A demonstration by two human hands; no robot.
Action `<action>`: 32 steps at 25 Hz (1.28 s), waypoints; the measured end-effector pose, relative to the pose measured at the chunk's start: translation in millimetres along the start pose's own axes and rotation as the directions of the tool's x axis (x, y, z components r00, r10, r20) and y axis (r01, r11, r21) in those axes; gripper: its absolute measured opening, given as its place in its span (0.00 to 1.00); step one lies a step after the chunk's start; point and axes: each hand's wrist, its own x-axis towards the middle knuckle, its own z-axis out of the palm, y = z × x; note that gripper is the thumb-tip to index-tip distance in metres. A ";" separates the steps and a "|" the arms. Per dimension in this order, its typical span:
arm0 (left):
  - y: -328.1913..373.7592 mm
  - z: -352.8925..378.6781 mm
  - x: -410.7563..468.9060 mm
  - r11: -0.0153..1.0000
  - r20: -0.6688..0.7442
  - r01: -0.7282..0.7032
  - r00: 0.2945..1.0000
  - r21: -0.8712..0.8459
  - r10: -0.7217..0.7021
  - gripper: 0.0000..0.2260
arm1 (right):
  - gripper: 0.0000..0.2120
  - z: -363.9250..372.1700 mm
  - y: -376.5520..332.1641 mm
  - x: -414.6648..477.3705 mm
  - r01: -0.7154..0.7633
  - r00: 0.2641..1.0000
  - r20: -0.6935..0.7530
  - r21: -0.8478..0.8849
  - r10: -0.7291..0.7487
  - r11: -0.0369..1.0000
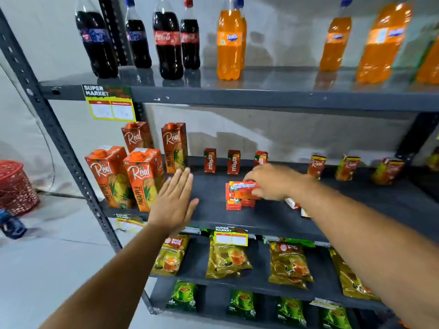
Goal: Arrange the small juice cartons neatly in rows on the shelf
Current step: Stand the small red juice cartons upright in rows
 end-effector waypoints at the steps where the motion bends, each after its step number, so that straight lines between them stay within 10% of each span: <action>1: -9.0 17.6 -1.2 0.999 0.049 0.032 0.998 -0.016 -0.031 0.31 | 0.18 10.3 -0.3 15.7 -0.025 0.999 0.045 0.036 0.023 0.999; 16: -56.2 123.7 27.5 0.992 0.412 0.117 0.907 -0.050 -0.087 0.48 | 0.20 68.2 26.7 127.7 -0.136 0.946 0.320 0.235 0.055 0.963; 26: -60.7 119.2 28.1 0.994 0.430 0.081 0.902 -0.070 -0.043 0.42 | 0.26 59.0 27.5 129.2 -0.105 0.969 0.245 0.293 0.031 0.950; 32: -61.2 118.6 27.8 0.996 0.388 0.076 0.920 -0.047 -0.052 0.35 | 0.27 35.3 -1.4 136.8 -0.157 0.957 -0.064 0.707 0.284 0.689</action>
